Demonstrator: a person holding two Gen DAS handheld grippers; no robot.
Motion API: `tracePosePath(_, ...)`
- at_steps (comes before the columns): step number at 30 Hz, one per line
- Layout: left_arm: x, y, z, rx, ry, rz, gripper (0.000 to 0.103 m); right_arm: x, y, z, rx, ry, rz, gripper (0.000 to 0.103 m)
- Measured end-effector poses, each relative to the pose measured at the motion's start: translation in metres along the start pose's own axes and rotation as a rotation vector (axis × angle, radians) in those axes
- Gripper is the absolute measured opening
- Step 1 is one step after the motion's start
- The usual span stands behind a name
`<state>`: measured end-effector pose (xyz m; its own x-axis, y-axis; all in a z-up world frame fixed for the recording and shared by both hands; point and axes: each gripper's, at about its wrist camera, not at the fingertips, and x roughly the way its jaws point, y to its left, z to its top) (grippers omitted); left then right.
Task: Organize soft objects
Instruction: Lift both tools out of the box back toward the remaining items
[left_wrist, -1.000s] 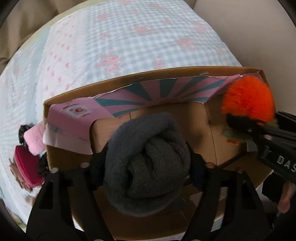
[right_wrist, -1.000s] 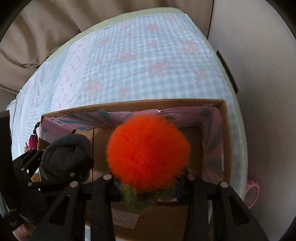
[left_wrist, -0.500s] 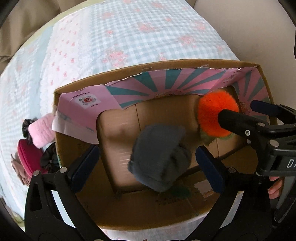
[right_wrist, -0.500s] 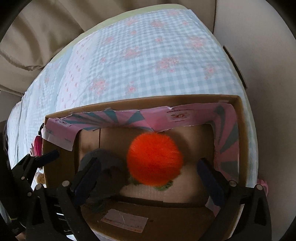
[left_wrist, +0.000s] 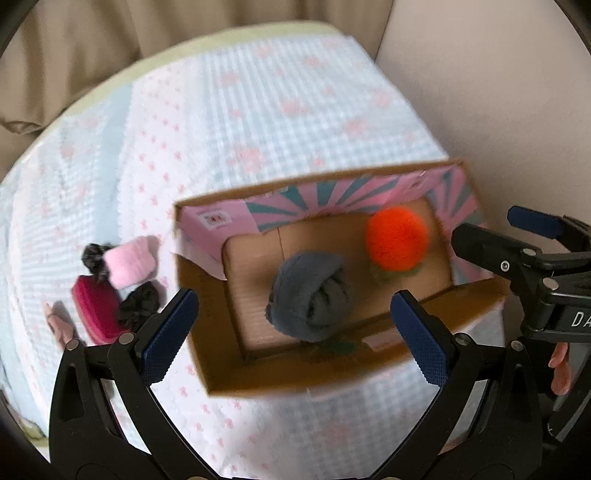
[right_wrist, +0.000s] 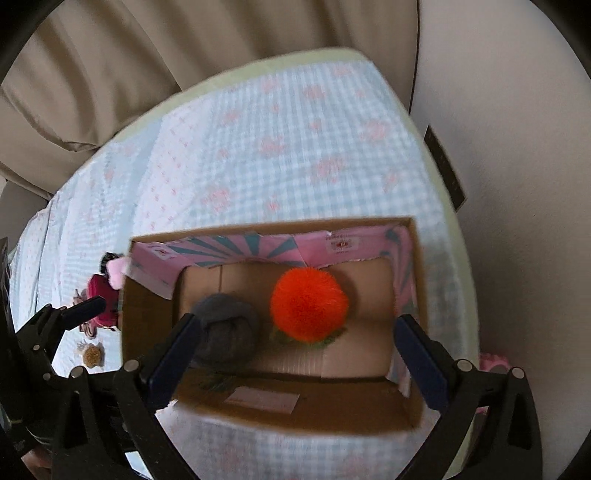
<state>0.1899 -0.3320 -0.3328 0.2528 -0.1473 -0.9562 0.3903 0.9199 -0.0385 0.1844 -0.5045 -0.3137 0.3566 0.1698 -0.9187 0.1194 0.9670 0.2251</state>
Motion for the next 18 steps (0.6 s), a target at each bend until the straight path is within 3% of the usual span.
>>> tracePosePath(9, -0.117, 0.006, -0.015, -0.023, -0.191, -0.022, 0.103, -0.117, 0.038, -0.013, -0.046, -0.199, -0.069, 0.103)
tracePosePath(18, -0.235, 0.039, -0.055, -0.067, -0.387, 0.005, 0.103, -0.215, 0.089, -0.049, -0.084, -0.394, -0.093, 0.103)
